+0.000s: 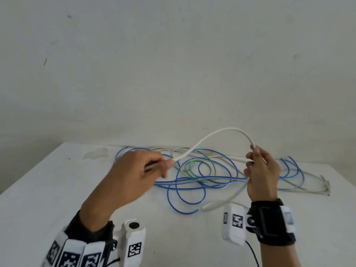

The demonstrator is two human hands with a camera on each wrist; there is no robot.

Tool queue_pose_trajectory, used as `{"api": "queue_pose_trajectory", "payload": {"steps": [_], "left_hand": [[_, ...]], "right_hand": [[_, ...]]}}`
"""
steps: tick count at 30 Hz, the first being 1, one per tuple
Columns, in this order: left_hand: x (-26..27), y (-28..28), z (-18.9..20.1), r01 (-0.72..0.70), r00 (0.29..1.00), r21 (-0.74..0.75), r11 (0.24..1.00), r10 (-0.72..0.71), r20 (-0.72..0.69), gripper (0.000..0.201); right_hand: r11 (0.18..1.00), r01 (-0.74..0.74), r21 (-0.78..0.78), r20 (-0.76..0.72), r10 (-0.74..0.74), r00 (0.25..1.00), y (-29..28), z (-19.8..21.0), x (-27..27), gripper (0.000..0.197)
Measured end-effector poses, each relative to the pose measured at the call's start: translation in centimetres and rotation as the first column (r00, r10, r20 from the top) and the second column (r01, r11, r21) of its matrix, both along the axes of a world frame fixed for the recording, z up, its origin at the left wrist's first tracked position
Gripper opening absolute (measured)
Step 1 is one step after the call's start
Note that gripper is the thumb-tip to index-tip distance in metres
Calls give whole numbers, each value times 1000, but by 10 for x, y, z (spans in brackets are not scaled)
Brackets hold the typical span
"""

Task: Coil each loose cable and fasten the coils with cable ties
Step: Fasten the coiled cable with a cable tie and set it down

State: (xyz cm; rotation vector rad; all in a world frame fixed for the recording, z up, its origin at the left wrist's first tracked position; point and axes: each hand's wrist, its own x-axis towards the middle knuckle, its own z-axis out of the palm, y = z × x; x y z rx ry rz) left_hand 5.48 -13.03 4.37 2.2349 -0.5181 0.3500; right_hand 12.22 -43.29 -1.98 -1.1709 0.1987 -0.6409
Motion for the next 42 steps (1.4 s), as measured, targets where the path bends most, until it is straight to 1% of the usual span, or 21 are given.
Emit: {"api": "queue_pose_trajectory", "payload": {"steps": [1, 2, 3, 5, 6, 9, 11, 14, 17, 19, 24, 28, 31, 33, 34, 35, 36, 37, 38, 39, 42], "left_hand": [[6, 4, -2, -97, 995, -39, 995, 98, 21, 45], [13, 6, -4, -156, 988, -186, 970, 156, -14, 47], [18, 8, -5, -176, 984, -417, 892, 151, -93, 47], [24, 12, 0, -169, 971, -794, 584, -40, -236, 44], [25, 14, 2, -172, 954, -874, 454, -145, -263, 45], [26, 19, 3, -187, 911, -962, 198, -331, -245, 51], [28, 19, 0, -204, 908, -977, 59, -361, -211, 51], [31, 13, -4, -211, 911, -969, -130, -386, -147, 46], [31, 4, -7, -237, 904, -943, -235, -408, -125, 45], [31, -6, -10, -264, 894, -930, -255, -427, -137, 45], [31, -30, -19, -343, 865, -920, -192, -445, -229, 43], [30, -39, -20, -422, 859, -905, -64, -346, -376, 30], [32, -41, -23, -383, 909, -913, 139, -117, -399, 19], [30, -42, -25, -277, 955, -888, 367, 5, -296, 32], [27, -44, -26, -208, 976, -820, 534, 61, -208, 32], [22, -46, -26, -163, 986, -675, 719, 142, -87, 30], [21, -46, -29, -149, 973, -492, 858, 215, 81, 31], [21, -45, -35, -111, 951, -338, 934, 199, 237, 33], [22, -46, -40, -31, 950, -229, 973, 100, 296, 33], [21, -47, -43, 57, 967, -171, 984, -12, 255, 32], [20, -53, -50, 146, 989, -120, 982, -147, 6, 32]], "right_hand": [[984, 55, -170, -28, -61, 998, -1, -2, 0, 14], [936, 69, -346, -61, -96, 994, -2, -3, 0, 13], [863, 27, -504, -104, -92, 990, -2, -1, 0, 14], [693, -157, -703, -239, -22, 971, 2, 2, -1, 18], [625, -245, -742, -305, 11, 952, 6, 3, -3, 21], [521, -414, -747, -391, 160, 907, 27, 11, -15, 17], [547, -480, -686, -360, 318, 877, 46, 20, -27, 14], [639, -555, -532, -287, 481, 828, 72, 34, -42, 20], [643, -656, -395, -255, 609, 751, 94, 38, -51, 42], [637, -668, -384, -220, 640, 736, 105, 37, -54, 48], [687, -638, -349, -104, 648, 755, 116, 32, -54, 35], [757, -576, -308, -54, 591, 805, 110, 28, -48, 37], [765, -554, -329, -87, 560, 824, 102, 27, -43, 42], [768, -553, -324, -101, 553, 827, 96, 28, -42, 38], [770, -548, -325, -104, 547, 831, 94, 29, -41, 37], [772, -542, -330, -109, 539, 835, 91, 29, -41, 36], [771, -538, -340, -116, 533, 838, 89, 30, -41, 35], [767, -536, -353, -121, 531, 839, 87, 30, -41, 33], [758, -540, -365, -125, 535, 836, 86, 31, -42, 32], [747, -546, -378, -128, 542, 830, 86, 31, -42, 31], [726, -545, -419, -144, 540, 829, 89, 30, -43, 37]]}}
